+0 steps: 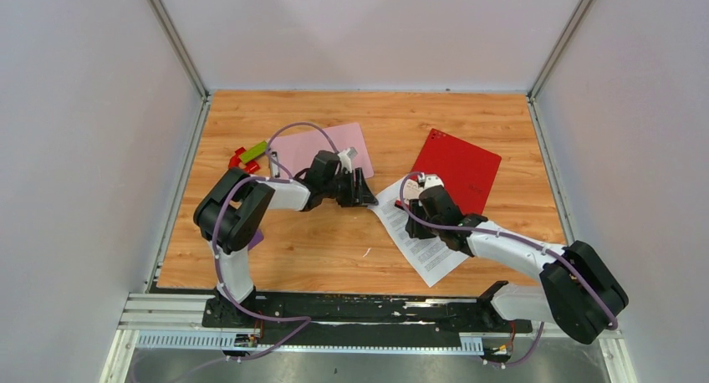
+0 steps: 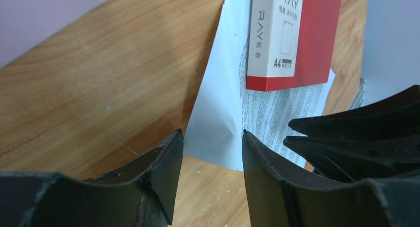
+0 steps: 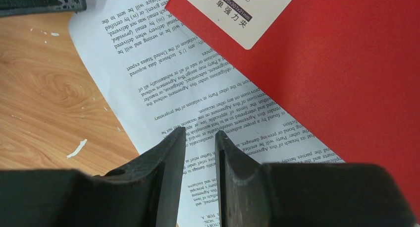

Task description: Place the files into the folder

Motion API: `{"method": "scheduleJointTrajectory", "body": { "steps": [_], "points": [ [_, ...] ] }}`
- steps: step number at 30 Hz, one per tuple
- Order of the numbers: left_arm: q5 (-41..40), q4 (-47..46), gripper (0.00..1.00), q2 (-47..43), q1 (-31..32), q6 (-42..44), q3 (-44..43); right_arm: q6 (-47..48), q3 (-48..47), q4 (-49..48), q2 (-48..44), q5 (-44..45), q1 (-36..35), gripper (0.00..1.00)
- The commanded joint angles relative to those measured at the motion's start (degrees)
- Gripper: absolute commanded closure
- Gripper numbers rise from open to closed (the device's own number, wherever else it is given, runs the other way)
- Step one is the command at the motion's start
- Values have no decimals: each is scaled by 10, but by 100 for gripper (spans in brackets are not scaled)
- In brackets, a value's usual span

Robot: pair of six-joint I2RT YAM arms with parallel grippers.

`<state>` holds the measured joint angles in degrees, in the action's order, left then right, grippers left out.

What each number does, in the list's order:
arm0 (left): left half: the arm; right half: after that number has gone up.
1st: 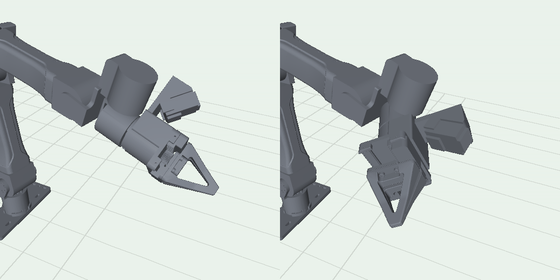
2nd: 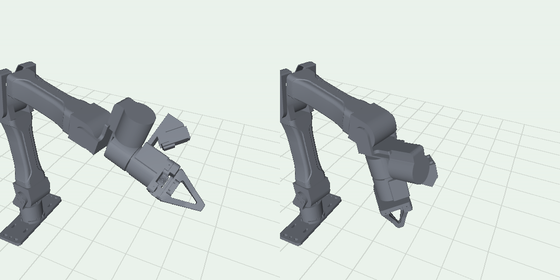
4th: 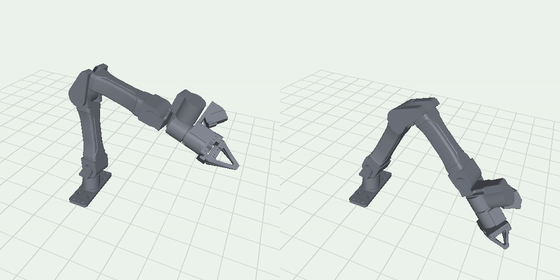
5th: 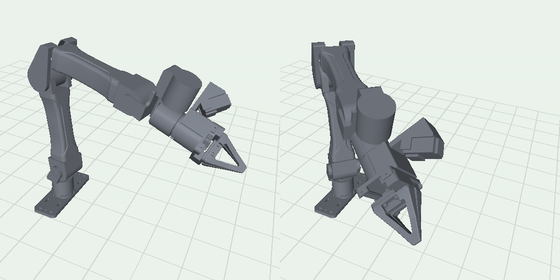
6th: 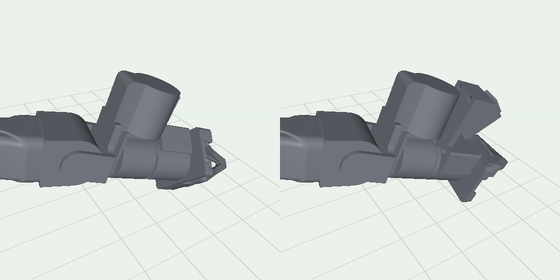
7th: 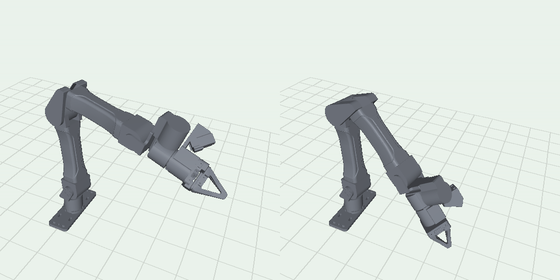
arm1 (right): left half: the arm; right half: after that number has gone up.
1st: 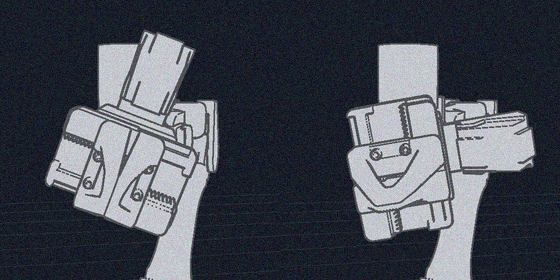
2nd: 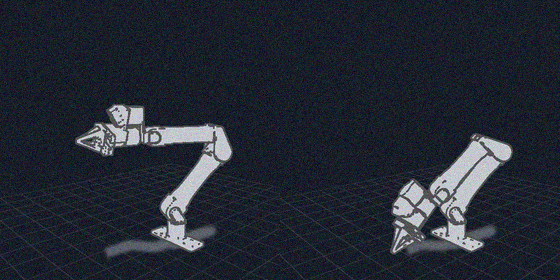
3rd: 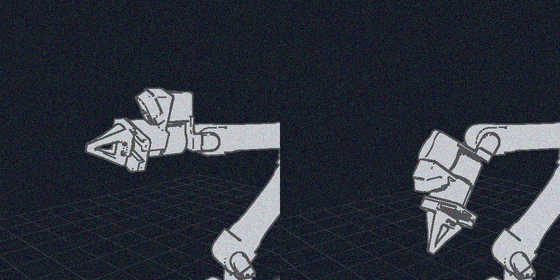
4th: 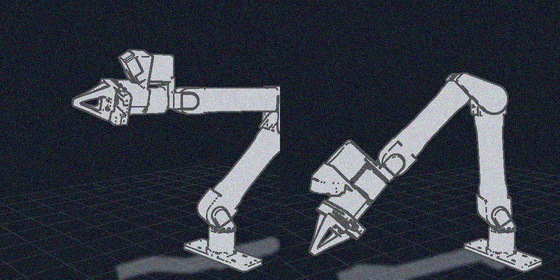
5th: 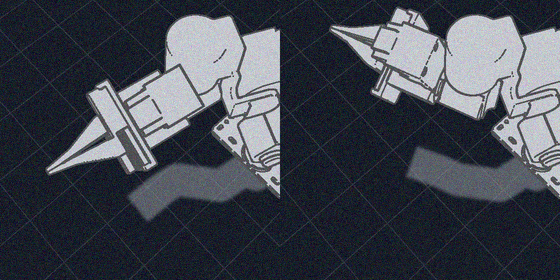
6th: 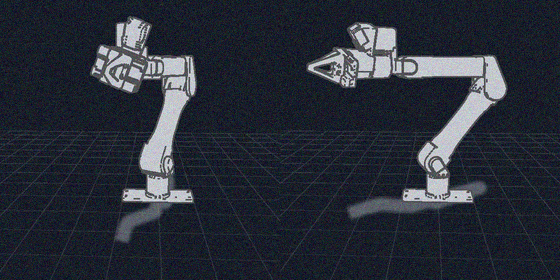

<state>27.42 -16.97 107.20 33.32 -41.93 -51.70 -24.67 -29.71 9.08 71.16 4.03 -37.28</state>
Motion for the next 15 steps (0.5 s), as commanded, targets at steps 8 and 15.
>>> {"method": "scheduleJointTrajectory", "body": {
  "steps": [8,15],
  "points": [
    [69,-119,44,-16,19,-101,42,-48,26,-76,14,18,4,70],
    [84,-184,44,-26,34,-154,43,-52,38,-86,16,15,4,70]
  ]
}}
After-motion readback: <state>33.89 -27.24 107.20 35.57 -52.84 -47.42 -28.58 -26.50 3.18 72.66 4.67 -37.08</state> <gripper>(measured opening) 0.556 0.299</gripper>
